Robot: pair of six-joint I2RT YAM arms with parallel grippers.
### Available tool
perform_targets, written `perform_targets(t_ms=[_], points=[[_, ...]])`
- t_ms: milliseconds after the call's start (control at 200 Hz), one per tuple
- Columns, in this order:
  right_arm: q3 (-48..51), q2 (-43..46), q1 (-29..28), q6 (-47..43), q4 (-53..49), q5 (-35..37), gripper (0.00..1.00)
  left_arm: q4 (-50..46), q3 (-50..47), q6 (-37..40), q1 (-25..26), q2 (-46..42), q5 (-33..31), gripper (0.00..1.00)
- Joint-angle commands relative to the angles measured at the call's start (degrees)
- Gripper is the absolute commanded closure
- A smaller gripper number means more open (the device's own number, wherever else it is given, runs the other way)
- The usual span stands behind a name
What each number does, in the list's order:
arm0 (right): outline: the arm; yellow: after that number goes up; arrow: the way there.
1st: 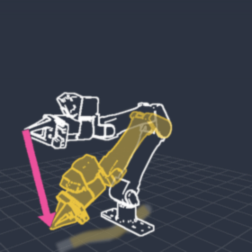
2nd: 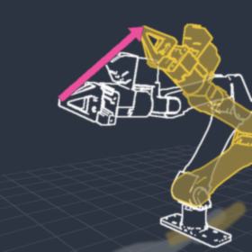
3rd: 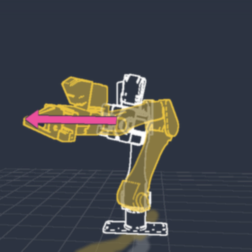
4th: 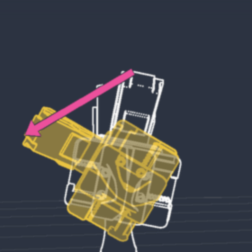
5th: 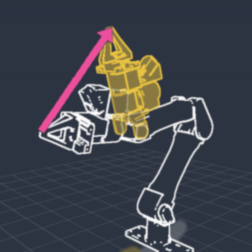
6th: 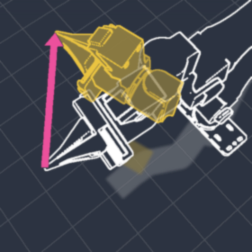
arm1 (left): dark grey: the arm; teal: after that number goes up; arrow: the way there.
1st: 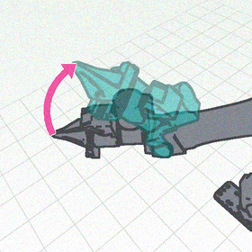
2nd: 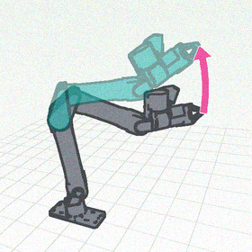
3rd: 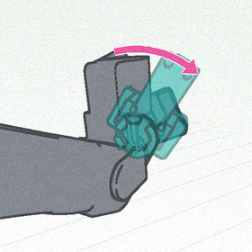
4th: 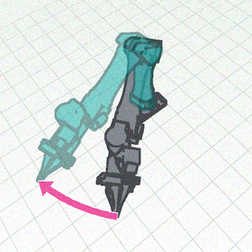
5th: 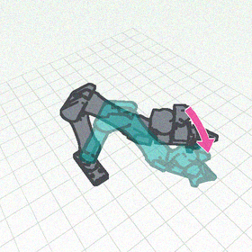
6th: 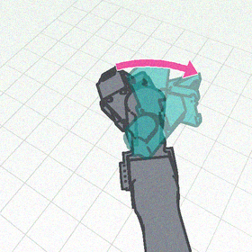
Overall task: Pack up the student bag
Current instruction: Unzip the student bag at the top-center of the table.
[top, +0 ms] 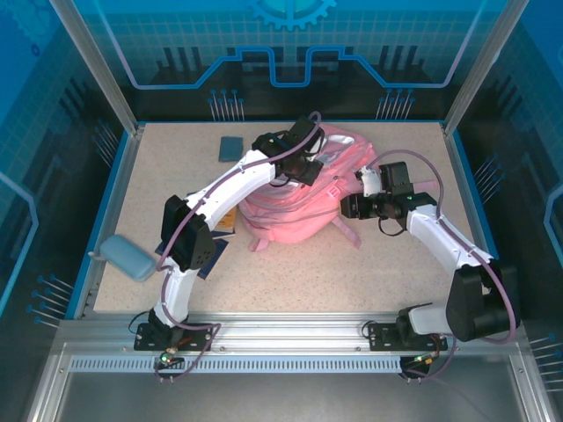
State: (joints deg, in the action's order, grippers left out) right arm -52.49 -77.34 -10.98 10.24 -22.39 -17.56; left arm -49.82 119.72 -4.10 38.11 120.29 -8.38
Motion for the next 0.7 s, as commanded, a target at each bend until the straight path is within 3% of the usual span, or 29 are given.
perform_targets(t_ms=[0,60,205,495,695], points=[[-0.9,-1.0,-0.6,-0.9,2.4,0.0,0.51,4.3,0.6,-0.2,-0.3,-4.8,1.9,1.0],[-1.2,-1.4,-0.5,-1.5,2.7,-1.6,0.53,4.5,0.5,-0.5,-0.4,-4.8,2.5,1.0],[-1.7,-2.7,-0.5,-2.3,2.9,-6.7,0.67,4.9,0.3,-1.2,-0.5,-4.8,3.3,1.0],[-0.4,-1.1,-0.7,-2.5,2.7,-4.0,0.92,5.6,-0.3,-2.2,-0.6,-4.6,3.4,1.0],[0.9,-0.4,-0.8,-2.6,2.7,-2.7,0.96,5.9,-0.5,-3.0,-0.9,-4.5,3.3,1.0]])
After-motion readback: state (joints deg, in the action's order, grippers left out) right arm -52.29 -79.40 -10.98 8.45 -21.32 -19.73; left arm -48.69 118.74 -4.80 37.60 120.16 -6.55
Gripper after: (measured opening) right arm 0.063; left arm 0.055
